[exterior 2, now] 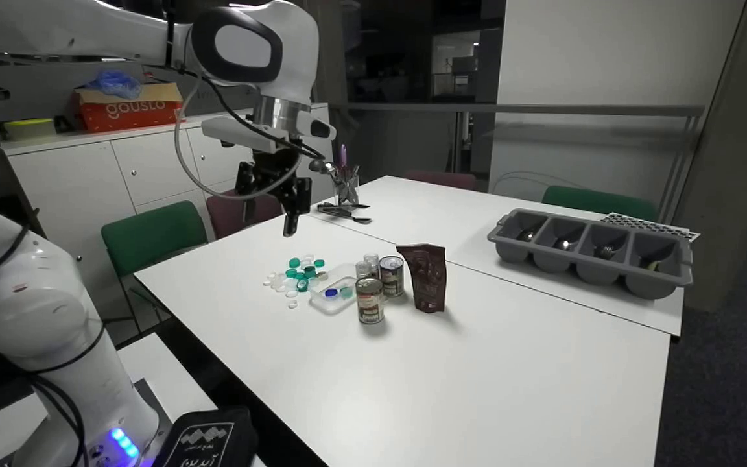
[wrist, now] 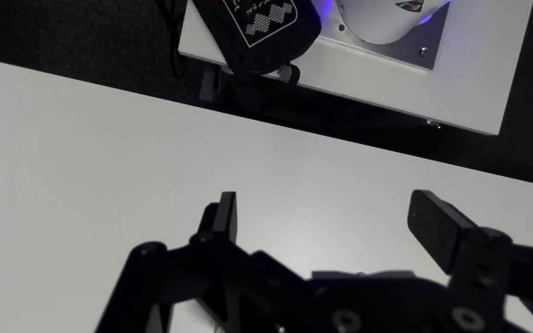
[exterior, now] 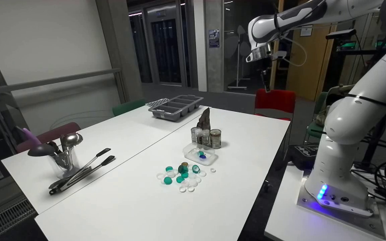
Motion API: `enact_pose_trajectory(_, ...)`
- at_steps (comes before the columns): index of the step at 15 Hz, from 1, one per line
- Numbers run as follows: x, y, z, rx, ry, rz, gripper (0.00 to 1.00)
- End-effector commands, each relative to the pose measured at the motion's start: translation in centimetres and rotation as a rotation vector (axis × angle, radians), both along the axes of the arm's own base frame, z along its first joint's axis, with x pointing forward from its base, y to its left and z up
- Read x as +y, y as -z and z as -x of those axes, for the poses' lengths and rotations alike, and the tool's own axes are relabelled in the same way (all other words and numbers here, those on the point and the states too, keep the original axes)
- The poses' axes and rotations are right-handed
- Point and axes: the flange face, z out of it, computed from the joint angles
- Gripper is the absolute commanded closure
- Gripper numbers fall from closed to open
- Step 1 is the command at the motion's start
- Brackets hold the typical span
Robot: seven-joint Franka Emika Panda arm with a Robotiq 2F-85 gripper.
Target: Put one of the blue brackets in the container
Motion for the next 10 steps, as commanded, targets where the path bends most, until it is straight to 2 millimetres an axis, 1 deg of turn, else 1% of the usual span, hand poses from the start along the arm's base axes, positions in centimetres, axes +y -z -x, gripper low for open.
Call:
enact_pose_trajectory(1,2.7,-0.6,-5.1,0.005,-0.055,0.059,0.0)
enact_pose_trajectory(4,6.1,-0.9,-9.1,0.0,-0.12,0.105,0.0)
enact_pose_trajectory(8,9.8,-1.0,-14.1,-0.014,-0.073,0.115,0.0)
enact_pose_trajectory(10,11.1,-0.8,-15.7,-0.002,-0.073,0.107,0.0)
